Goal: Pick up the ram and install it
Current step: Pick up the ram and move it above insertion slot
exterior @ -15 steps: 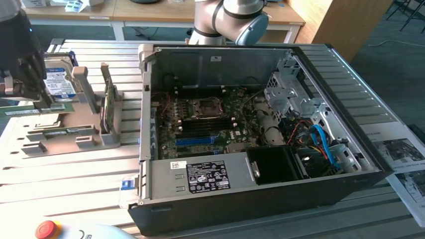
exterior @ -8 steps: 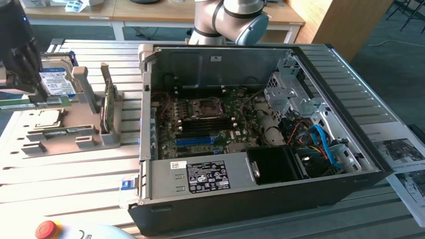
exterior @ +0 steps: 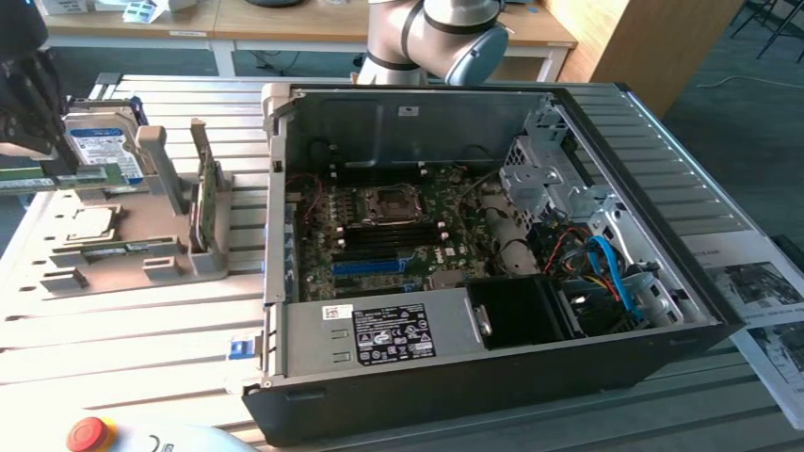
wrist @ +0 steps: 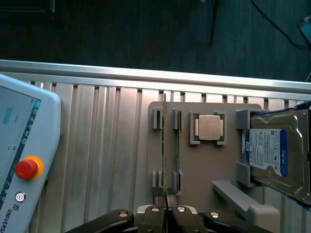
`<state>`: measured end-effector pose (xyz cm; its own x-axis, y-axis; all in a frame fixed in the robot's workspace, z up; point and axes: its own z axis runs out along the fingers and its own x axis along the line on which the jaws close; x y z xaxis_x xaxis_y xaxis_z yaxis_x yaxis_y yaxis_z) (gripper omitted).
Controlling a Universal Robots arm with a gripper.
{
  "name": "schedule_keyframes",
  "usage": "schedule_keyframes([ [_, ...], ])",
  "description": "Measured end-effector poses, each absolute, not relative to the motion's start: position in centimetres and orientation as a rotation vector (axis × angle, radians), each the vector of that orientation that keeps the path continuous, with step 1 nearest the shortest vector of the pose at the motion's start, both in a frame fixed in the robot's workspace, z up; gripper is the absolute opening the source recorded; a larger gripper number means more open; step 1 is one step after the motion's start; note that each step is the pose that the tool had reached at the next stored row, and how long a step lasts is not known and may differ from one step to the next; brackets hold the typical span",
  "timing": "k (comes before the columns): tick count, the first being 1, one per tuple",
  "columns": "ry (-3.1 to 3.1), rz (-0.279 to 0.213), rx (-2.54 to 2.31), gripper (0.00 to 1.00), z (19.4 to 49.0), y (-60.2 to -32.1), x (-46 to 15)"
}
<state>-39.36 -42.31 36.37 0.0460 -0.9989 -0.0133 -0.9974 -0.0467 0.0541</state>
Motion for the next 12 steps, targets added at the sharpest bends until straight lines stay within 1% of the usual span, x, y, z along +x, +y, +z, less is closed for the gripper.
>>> schedule_keyframes([
  [12, -2.151, -0.072, 2.246, 0.12, 39.2, -42.3, -39.4],
])
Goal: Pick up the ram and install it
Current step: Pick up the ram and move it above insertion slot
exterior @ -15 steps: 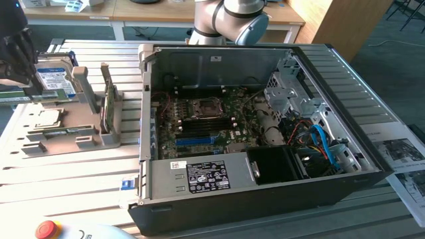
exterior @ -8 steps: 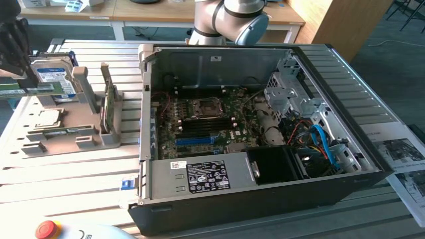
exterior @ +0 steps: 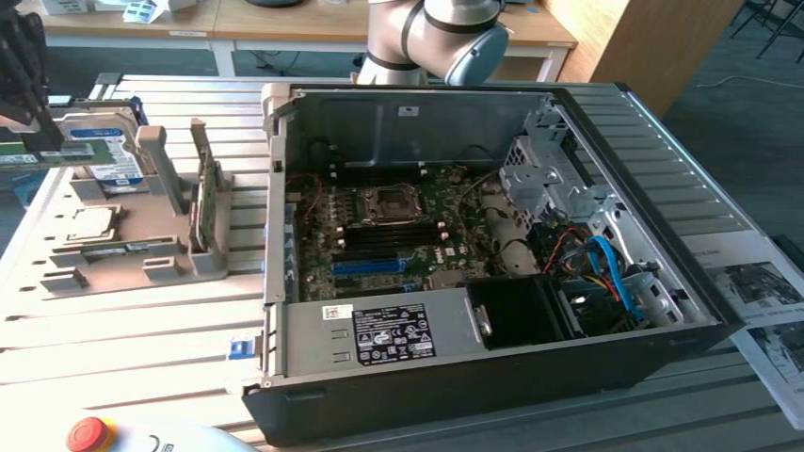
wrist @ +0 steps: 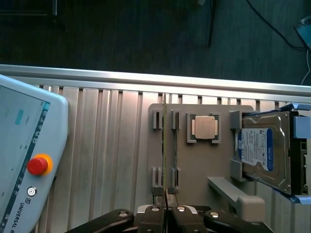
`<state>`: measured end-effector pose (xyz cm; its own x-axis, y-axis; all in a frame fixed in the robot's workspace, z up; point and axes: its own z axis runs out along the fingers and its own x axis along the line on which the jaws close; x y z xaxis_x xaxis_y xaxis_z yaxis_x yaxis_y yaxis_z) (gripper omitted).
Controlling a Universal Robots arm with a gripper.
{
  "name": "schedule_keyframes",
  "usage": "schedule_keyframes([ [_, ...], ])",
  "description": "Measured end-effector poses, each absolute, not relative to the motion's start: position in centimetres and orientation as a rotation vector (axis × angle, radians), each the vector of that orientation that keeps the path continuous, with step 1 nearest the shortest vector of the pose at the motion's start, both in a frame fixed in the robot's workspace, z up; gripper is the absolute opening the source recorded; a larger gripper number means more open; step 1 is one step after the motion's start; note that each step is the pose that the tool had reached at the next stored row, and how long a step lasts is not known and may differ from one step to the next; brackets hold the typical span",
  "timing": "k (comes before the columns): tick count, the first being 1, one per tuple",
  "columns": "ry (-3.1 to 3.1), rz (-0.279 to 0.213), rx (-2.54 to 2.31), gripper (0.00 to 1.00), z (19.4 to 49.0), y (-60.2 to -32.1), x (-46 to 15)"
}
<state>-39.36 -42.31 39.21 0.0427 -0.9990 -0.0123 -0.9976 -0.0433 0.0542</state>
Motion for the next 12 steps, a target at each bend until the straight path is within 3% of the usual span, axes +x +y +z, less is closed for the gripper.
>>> schedule_keyframes([
  [12, -2.150, -0.074, 2.243, 0.12, 39.88, -42.33, -39.00],
])
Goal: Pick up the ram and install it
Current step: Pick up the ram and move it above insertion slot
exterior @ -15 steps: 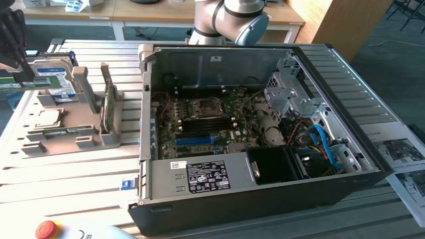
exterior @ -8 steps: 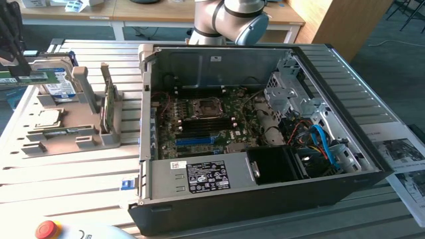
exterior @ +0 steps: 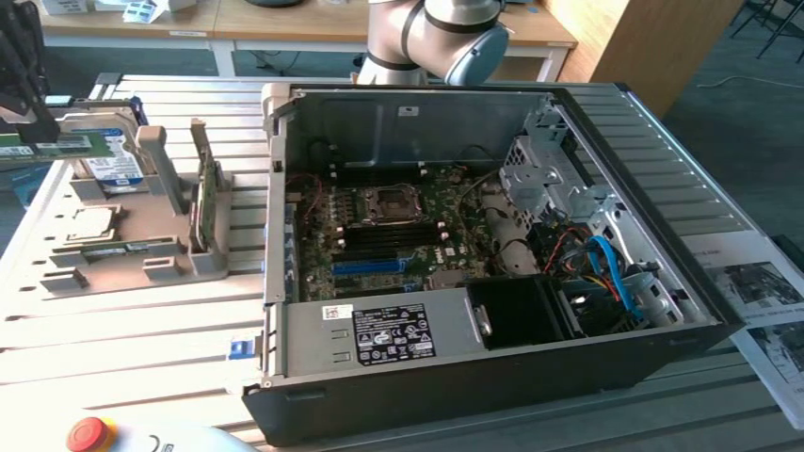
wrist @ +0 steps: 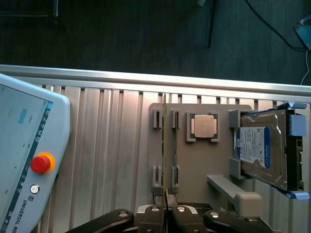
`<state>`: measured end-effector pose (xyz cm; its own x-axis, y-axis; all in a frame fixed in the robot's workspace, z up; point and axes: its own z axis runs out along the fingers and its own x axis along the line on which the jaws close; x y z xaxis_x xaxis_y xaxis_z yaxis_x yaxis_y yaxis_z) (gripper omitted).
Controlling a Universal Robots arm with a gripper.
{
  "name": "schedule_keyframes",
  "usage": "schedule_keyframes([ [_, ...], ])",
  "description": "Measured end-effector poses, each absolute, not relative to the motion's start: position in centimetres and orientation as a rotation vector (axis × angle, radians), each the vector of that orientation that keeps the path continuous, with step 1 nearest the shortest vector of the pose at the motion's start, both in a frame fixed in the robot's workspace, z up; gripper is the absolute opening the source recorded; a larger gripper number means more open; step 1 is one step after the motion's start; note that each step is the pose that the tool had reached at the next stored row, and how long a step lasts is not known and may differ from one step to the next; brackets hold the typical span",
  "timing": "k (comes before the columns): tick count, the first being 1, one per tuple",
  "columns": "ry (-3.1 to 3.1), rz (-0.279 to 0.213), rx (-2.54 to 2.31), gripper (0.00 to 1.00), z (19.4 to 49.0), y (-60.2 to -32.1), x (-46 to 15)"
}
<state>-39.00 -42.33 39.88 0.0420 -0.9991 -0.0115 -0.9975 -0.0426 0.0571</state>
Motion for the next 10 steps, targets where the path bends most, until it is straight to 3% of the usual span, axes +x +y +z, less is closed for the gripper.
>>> schedule_keyframes([
  [10, -2.144, -0.084, 2.237, 0.12, 39.9, -42.6, -36.7],
])
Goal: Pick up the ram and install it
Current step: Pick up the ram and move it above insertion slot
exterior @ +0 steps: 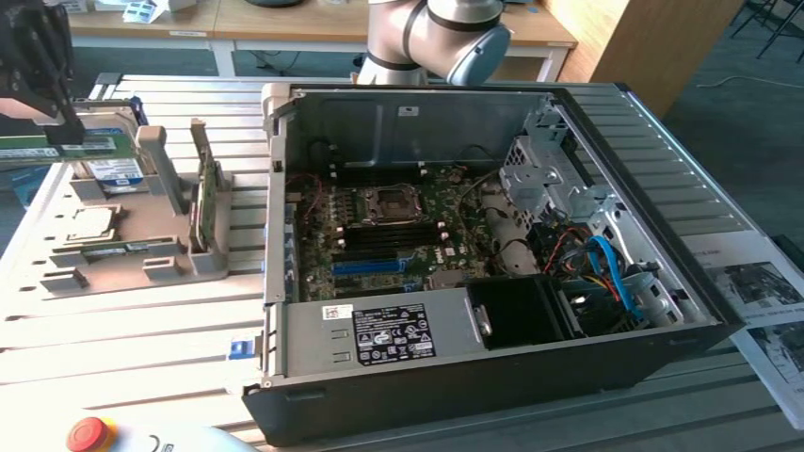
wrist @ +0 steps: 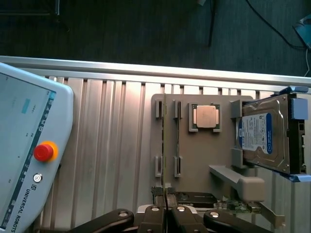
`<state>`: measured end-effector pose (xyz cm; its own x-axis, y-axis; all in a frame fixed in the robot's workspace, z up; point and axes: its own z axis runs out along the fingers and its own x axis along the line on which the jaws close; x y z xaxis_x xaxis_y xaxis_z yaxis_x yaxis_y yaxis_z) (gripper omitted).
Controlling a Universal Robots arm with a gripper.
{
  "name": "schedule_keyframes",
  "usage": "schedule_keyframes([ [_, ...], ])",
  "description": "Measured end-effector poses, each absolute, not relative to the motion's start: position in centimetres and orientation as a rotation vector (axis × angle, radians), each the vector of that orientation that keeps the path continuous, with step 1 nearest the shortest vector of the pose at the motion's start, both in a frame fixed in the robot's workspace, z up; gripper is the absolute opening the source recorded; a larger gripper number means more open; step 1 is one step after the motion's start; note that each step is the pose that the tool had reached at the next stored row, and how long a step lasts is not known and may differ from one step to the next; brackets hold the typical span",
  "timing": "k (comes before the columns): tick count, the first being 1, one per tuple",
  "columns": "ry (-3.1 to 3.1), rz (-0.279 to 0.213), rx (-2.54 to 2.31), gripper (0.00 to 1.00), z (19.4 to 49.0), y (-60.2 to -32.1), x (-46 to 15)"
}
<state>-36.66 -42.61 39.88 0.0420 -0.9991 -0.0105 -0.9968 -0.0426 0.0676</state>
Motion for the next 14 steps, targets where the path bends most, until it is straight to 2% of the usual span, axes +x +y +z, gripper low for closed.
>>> schedule_keyframes([
  [14, -2.138, -0.095, 2.231, 0.12, 39.9, -42.9, -34.3],
])
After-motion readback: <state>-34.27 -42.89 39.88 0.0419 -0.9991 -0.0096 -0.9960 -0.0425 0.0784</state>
